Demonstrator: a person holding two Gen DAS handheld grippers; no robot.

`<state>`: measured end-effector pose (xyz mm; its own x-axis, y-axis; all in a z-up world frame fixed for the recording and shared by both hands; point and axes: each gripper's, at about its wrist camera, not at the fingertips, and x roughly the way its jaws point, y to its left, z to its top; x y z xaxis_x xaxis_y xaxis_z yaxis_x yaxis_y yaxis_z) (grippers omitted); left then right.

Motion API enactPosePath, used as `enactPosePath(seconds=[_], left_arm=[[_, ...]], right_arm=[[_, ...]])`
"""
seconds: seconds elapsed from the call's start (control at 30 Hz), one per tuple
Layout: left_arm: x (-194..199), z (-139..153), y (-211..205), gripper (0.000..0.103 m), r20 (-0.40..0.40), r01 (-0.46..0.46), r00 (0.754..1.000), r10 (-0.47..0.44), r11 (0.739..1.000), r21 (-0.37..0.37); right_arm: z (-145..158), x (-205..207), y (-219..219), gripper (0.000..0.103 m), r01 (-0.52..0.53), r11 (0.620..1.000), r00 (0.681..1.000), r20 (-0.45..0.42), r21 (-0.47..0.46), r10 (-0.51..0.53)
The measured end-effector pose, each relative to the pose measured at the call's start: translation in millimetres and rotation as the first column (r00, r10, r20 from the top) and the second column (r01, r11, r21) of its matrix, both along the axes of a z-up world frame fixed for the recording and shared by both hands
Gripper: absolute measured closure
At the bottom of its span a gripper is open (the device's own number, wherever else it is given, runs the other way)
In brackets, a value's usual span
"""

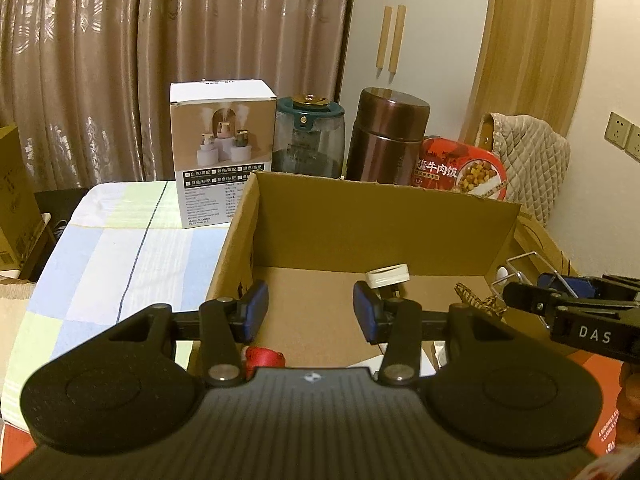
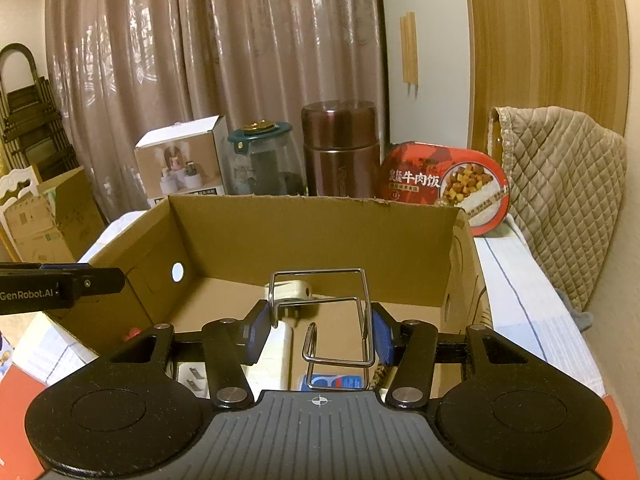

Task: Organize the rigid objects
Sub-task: 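Open left tool to drop the figure while right tool releases the wire clip in the box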

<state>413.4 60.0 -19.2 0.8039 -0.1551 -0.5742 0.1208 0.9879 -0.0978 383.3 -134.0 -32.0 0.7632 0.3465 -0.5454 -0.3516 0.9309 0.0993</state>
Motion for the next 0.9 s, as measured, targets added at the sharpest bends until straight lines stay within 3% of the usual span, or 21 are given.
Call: enactPosePath(seconds=[0.9], left_arm=[[-1.6, -1.3, -3.6, 0.062, -0.005, 0.011, 1.0, -0.011, 1.0, 0.005]], right_arm=[[-1.9, 1.2, -0.7, 0.054, 0.008, 1.0, 1.0, -0.004, 0.001, -0.008]])
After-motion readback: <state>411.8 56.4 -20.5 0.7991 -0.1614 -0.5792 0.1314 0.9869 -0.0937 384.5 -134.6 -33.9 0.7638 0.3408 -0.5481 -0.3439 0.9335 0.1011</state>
